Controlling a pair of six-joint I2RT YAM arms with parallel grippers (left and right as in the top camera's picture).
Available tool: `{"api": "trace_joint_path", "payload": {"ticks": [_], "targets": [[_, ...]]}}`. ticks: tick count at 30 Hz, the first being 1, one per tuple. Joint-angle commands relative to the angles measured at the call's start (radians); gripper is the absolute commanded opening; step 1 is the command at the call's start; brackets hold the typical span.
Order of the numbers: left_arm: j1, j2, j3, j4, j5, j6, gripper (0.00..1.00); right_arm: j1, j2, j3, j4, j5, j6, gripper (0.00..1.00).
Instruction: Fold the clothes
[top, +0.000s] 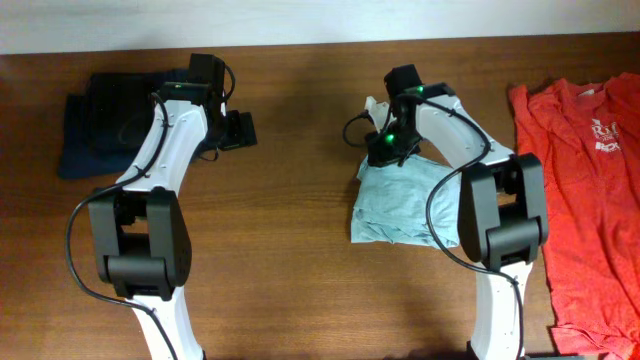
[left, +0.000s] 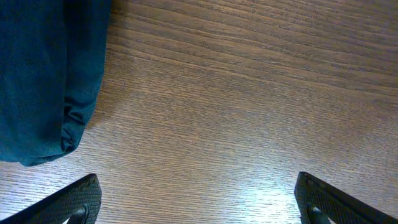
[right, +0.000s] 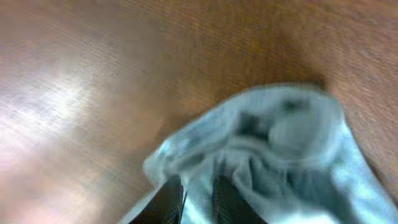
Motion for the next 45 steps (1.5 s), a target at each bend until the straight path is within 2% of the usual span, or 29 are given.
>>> {"api": "trace_joint_path", "payload": {"ticks": [1, 8, 11, 16, 23, 26, 28, 32, 36, 39, 42, 45], "targets": [[0.0, -0.021, 0.013, 0.0, 0.004, 0.001, 0.99, 0.005, -0.123, 0.079, -0.08, -0.01, 0.013, 0.22], [0.0, -0.021, 0.013, 0.0, 0.004, 0.001, 0.99, 0.005, -0.201, 0.077, -0.346, -0.009, 0.015, 0.23], [0.001, -0.021, 0.013, 0.0, 0.004, 0.001, 0.99, 0.011, -0.199, 0.037, -0.401, -0.009, 0.015, 0.23], [0.0, -0.021, 0.013, 0.0, 0.004, 0.001, 0.99, 0.024, -0.199, -0.101, -0.339, -0.009, 0.017, 0.23], [0.0, -0.021, 0.013, 0.0, 0.004, 0.001, 0.99, 0.025, -0.199, -0.335, -0.16, -0.044, 0.06, 0.23], [0.0, -0.021, 0.013, 0.0, 0.004, 0.0, 0.99, 0.025, -0.199, -0.369, -0.117, -0.066, 0.06, 0.23], [0.0, -0.021, 0.013, 0.0, 0.004, 0.001, 0.99, 0.024, -0.201, -0.357, -0.127, -0.079, 0.06, 0.19], [0.0, -0.021, 0.013, 0.0, 0.004, 0.001, 0.99, 0.023, -0.231, -0.259, -0.209, -0.098, 0.052, 0.19], [0.0, -0.021, 0.013, 0.0, 0.004, 0.001, 0.99, 0.004, -0.285, -0.109, -0.311, -0.022, 0.061, 0.19], [0.0, -0.021, 0.013, 0.0, 0.004, 0.001, 0.99, -0.059, -0.326, -0.006, -0.389, 0.086, 0.121, 0.2], [0.0, -0.021, 0.013, 0.0, 0.004, 0.001, 0.99, -0.154, -0.356, 0.05, -0.438, 0.124, 0.121, 0.2], [0.0, -0.021, 0.013, 0.0, 0.004, 0.001, 0.99, -0.28, -0.377, 0.058, -0.462, 0.143, 0.12, 0.37]]}}
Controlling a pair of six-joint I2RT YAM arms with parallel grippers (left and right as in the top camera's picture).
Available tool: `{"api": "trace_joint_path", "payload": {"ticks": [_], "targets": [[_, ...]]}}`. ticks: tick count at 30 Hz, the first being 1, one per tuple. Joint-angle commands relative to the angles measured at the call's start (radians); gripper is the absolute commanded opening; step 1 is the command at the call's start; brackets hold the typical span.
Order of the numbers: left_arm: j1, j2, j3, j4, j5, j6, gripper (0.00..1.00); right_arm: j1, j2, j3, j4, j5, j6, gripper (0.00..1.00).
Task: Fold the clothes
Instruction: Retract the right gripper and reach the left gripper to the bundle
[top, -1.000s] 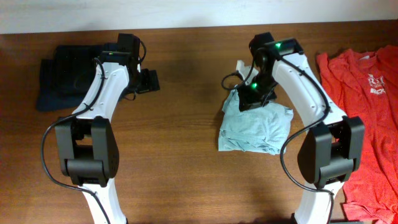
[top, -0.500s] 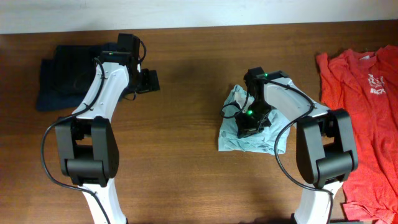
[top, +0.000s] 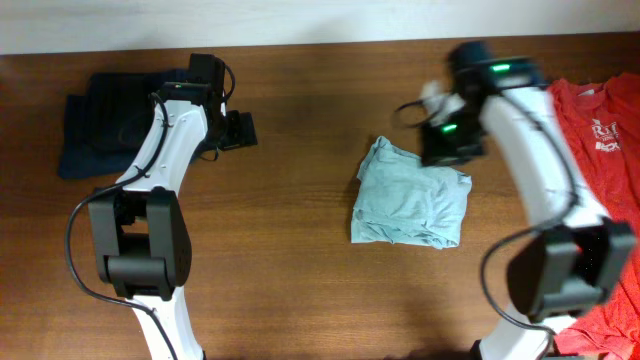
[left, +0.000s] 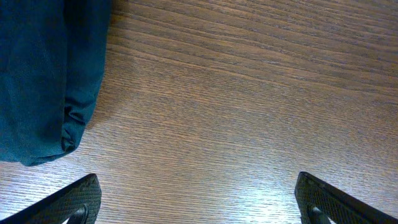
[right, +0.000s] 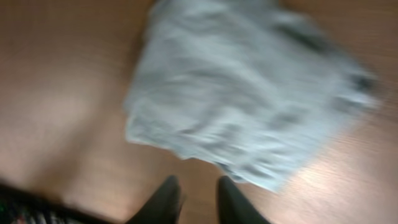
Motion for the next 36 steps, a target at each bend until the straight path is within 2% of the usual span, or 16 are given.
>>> {"api": "trace_joint_path", "payload": {"ticks": [1, 3, 6, 13, 18, 22, 27, 31, 36], "targets": [[0.0, -0.021, 0.013, 0.0, 0.004, 0.001, 0.99, -0.159, -0.034, 0.016, -0.032, 0.086, 0.019, 0.41], [0.0, -0.021, 0.013, 0.004, 0.005, 0.0, 0.99, -0.249, -0.034, 0.013, -0.04, 0.092, 0.019, 0.57], [0.0, -0.021, 0.013, 0.065, 0.005, 0.0, 0.99, -0.361, -0.034, 0.008, -0.045, 0.092, 0.019, 0.99], [0.0, -0.02, 0.013, 0.105, 0.029, 0.0, 0.99, -0.513, -0.034, 0.008, -0.087, 0.092, 0.019, 0.99], [-0.003, -0.02, 0.013, 0.094, 0.227, 0.0, 0.99, -0.562, -0.033, 0.008, -0.08, 0.092, 0.019, 0.99], [-0.011, -0.02, 0.013, 0.094, 0.262, 0.0, 0.99, -0.572, -0.033, 0.008, -0.08, 0.092, 0.019, 0.99], [-0.031, -0.02, 0.013, 0.09, 0.415, 0.029, 0.99, -0.571, -0.033, 0.008, -0.08, 0.092, 0.019, 0.99], [-0.124, -0.02, 0.013, 0.054, 0.368, 0.032, 0.99, -0.571, -0.033, 0.008, -0.08, 0.092, 0.019, 0.99], [-0.331, -0.019, 0.013, 0.051, 0.172, 0.031, 0.99, -0.571, -0.033, 0.008, -0.08, 0.092, 0.019, 0.99]]}}
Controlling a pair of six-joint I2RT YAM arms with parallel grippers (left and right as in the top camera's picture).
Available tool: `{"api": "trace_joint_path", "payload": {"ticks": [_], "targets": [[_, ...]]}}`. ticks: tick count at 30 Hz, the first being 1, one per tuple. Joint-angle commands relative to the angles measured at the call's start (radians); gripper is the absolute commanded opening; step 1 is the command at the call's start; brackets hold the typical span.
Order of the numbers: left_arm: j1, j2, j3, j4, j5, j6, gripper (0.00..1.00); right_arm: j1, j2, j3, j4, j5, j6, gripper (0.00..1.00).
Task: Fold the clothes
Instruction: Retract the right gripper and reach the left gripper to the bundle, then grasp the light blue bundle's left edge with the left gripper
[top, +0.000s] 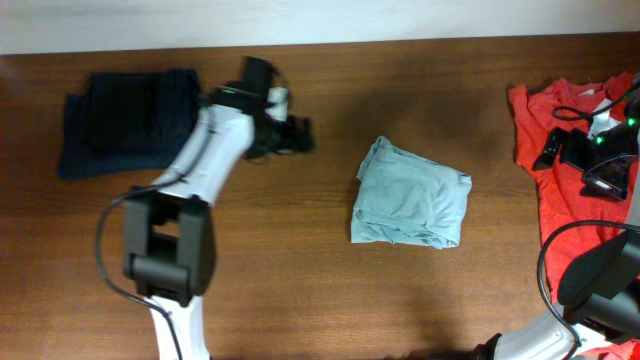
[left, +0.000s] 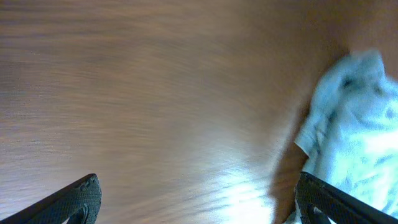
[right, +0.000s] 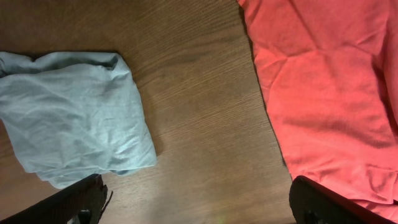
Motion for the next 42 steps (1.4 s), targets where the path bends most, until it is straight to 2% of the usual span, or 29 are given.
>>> {"api": "trace_joint_path", "payload": {"ticks": [1, 5, 10, 16, 35, 36, 37, 42], "targets": [[-0.148, -0.019, 0.013, -0.005, -0.134, 0.02, 0.99, -0.003, -0.007, 0.002, 0.001, 0.012, 0.0, 0.99], [-0.277, -0.016, 0.013, -0.015, -0.18, 0.019, 0.99, -0.003, -0.007, 0.002, 0.001, 0.012, 0.0, 0.99], [-0.365, -0.003, 0.012, -0.035, -0.237, 0.011, 0.99, -0.003, -0.007, 0.002, 0.001, 0.012, 0.0, 0.99], [-0.438, 0.046, 0.011, -0.034, -0.175, -0.003, 0.99, -0.003, -0.007, 0.002, 0.001, 0.012, 0.0, 0.99], [-0.46, 0.18, 0.011, -0.013, -0.134, -0.029, 0.99, -0.003, -0.007, 0.002, 0.001, 0.012, 0.0, 0.99], [-0.46, 0.18, 0.011, -0.011, -0.132, -0.029, 0.91, -0.003, -0.007, 0.002, 0.001, 0.012, 0.0, 0.99], [-0.46, 0.18, 0.012, -0.01, -0.132, -0.029, 0.78, -0.003, -0.007, 0.002, 0.001, 0.012, 0.0, 0.99], [-0.46, 0.18, 0.012, -0.011, -0.132, -0.029, 0.45, -0.003, -0.007, 0.002, 0.001, 0.012, 0.0, 0.99]]}}
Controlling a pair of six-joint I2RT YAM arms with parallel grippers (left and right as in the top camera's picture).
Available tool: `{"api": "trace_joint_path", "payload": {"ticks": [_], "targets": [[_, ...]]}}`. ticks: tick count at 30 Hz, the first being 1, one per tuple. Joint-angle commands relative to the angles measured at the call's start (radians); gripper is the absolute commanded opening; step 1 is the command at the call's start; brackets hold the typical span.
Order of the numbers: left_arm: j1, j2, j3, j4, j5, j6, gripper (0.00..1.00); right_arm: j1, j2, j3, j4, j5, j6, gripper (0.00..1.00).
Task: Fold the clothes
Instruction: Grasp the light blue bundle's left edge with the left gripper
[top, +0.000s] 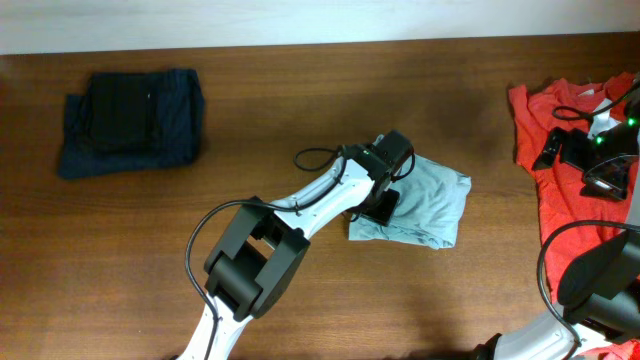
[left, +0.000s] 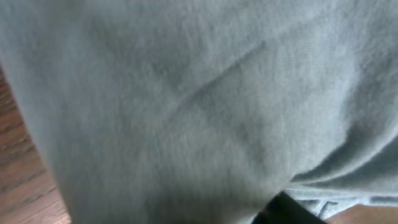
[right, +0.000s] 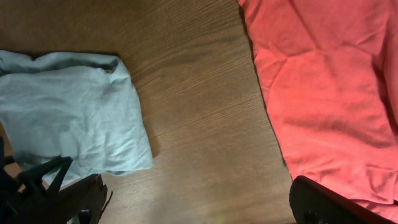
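A folded light blue garment (top: 430, 205) lies at mid-table. It fills the left wrist view (left: 186, 93) and shows at the left of the right wrist view (right: 68, 112). My left gripper (top: 383, 203) is down at its left edge, pressed into the cloth. One dark finger (left: 289, 210) shows out at its wide position and cloth hides the other. My right gripper (top: 562, 150) hovers open and empty by the left edge of a spread red shirt (top: 590, 230), over bare wood (right: 199, 205). A folded navy garment (top: 130, 120) lies at the far left.
The wooden table (top: 300, 300) runs under a pale wall along the far edge. The red shirt (right: 323, 81) runs off the right edge. The left arm stretches from the near side across the middle to the blue garment.
My left gripper was over bare wood left of the blue garment; now it is at the garment's left edge, buried in cloth. The right gripper has not moved.
First my right gripper was shut on the blue garment's far left corner while the left hung open by the navy garment. Then the right was off the cloth at its far right. Later it stood open by the red shirt, and the left had come over to the blue garment.
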Motion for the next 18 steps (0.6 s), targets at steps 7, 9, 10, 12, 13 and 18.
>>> {"api": "trace_joint_path", "payload": {"ticks": [7, 9, 10, 12, 13, 18], "targets": [[0.008, 0.03, 0.016, -0.005, 0.007, 0.005, 0.01, -0.003, -0.007, 0.002, 0.001, 0.012, -0.002, 0.99], [0.02, 0.029, 0.037, -0.025, -0.003, 0.006, 0.01, -0.003, -0.007, 0.002, 0.001, 0.012, -0.002, 0.99], [0.027, 0.029, 0.052, -0.044, -0.012, 0.016, 0.01, -0.003, -0.007, 0.002, 0.001, 0.012, -0.002, 0.99], [0.042, 0.029, 0.092, -0.088, -0.024, 0.061, 0.01, -0.003, -0.007, 0.002, 0.001, 0.012, -0.002, 0.99], [0.048, 0.029, 0.111, -0.106, -0.031, 0.075, 0.01, -0.003, -0.007, 0.002, 0.001, 0.011, -0.002, 0.98], [0.069, 0.029, 0.163, -0.144, -0.044, 0.076, 0.43, -0.003, -0.007, 0.002, 0.001, 0.012, -0.002, 0.98]]}}
